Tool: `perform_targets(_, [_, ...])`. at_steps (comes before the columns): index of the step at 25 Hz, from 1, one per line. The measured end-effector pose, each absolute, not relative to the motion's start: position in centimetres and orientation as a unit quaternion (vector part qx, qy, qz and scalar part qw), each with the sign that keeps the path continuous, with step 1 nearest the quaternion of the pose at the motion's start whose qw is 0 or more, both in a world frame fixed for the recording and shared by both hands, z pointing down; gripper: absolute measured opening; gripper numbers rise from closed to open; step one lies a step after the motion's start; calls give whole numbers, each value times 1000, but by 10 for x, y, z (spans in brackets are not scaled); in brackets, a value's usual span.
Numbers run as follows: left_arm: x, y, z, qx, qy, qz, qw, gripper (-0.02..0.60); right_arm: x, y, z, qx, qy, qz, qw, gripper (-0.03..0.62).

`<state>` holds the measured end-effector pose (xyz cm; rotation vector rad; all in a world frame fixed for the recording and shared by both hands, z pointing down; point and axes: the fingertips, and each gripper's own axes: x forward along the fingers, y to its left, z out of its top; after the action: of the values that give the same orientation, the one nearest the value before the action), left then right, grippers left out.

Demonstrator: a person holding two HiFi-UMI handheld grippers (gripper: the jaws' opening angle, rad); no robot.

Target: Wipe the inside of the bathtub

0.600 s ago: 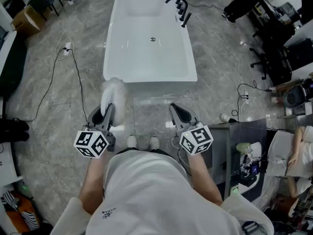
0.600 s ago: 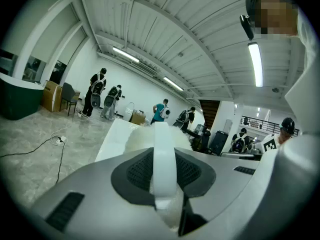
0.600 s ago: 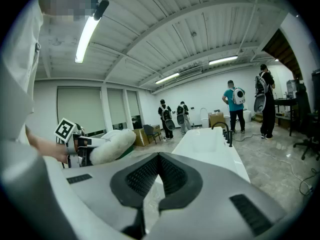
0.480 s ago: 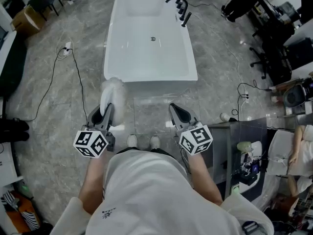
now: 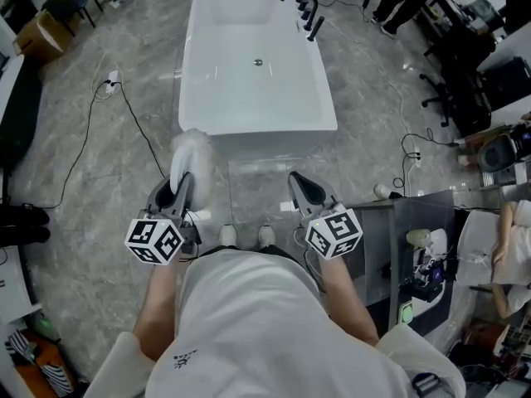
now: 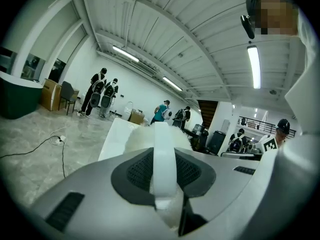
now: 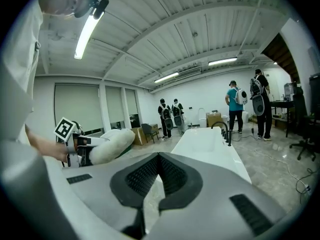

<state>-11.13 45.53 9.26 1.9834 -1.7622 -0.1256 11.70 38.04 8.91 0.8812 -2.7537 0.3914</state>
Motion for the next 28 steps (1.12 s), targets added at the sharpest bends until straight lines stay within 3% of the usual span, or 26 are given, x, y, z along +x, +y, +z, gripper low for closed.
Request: perform_targets(28, [-159,467,112,735,-622,-68,261,95,83,383,92,332,-925,148,114,17])
